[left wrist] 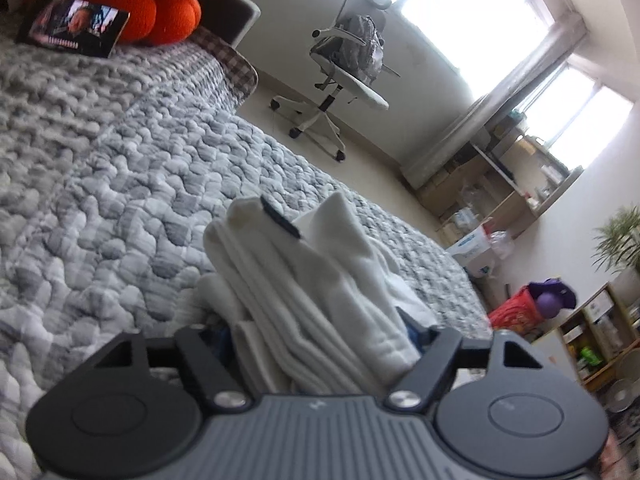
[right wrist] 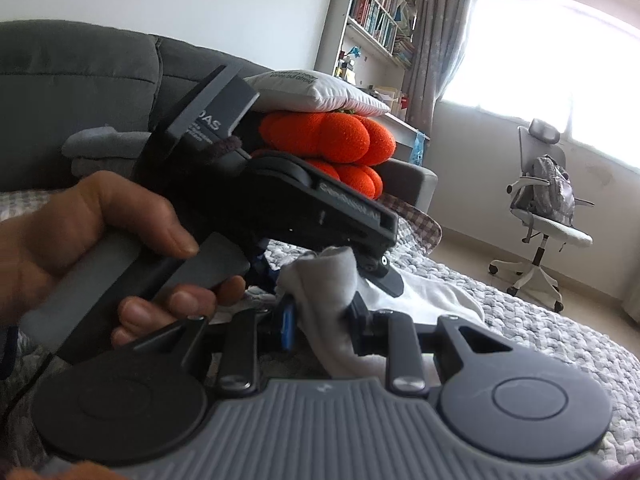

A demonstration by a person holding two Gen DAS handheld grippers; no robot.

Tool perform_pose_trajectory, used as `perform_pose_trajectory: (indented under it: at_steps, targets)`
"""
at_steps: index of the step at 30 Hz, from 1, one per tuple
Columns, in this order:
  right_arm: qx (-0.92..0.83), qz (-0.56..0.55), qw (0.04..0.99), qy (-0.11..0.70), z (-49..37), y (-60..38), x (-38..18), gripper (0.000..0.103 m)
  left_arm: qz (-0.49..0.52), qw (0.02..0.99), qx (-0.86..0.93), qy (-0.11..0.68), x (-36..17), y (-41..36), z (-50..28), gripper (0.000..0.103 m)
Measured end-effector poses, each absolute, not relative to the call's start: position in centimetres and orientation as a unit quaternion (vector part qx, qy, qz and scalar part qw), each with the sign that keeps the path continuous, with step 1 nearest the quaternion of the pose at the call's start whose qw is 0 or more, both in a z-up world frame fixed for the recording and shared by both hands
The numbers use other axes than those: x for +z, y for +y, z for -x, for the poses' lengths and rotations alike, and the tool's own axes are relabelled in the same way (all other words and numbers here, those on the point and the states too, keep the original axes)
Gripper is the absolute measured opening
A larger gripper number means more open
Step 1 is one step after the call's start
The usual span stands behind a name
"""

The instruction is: Fold clothes

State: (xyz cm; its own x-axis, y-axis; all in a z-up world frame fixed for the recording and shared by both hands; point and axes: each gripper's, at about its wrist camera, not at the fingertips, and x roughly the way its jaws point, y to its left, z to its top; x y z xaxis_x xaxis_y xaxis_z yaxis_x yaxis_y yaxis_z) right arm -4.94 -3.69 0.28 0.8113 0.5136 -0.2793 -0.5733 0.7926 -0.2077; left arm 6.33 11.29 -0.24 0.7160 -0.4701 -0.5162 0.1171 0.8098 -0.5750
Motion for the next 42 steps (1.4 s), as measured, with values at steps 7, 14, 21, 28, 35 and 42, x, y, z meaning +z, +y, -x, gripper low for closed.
perform_pose_trajectory:
  at_steps: [7, 14, 21, 28, 35, 42]
  targets:
    - [0.295, 0.141, 0.939, 0.11, 5.1, -3.7, 0.2, 0.028, 0.244, 0.896, -0.159, 0.336, -0.2, 11.2, -6.3, 0.052]
    - [0.297, 0.131, 0.94, 0.108, 5.2, -3.9, 0.2, 0.027, 0.233, 0.899, -0.166, 0.333, 0.5, 11.2, -6.1, 0.046]
    - [0.299, 0.136, 0.937, 0.117, 5.2, -3.8, 0.0, 0.028, 0.219, 0.905, -0.155, 0.33, 0.1, 10.9, -5.7, 0.045]
    - [0.342, 0.095, 0.923, 0.15, 5.2, -6.1, 0.8, 0.035, 0.238, 0.899, -0.157, 0.332, -0.7, 11.7, -5.6, 0.044]
    - [0.297, -0.06, 0.936, 0.178, 2.7, -11.8, 2.4, 0.044, 0.243, 0.902, -0.156, 0.321, -1.0, 11.8, -5.1, 0.044]
    - [0.286, -0.146, 0.92, 0.225, -0.3, -13.9, 2.4, 0.044, 0.238, 0.907, -0.154, 0.311, -1.1, 11.5, -4.7, 0.044]
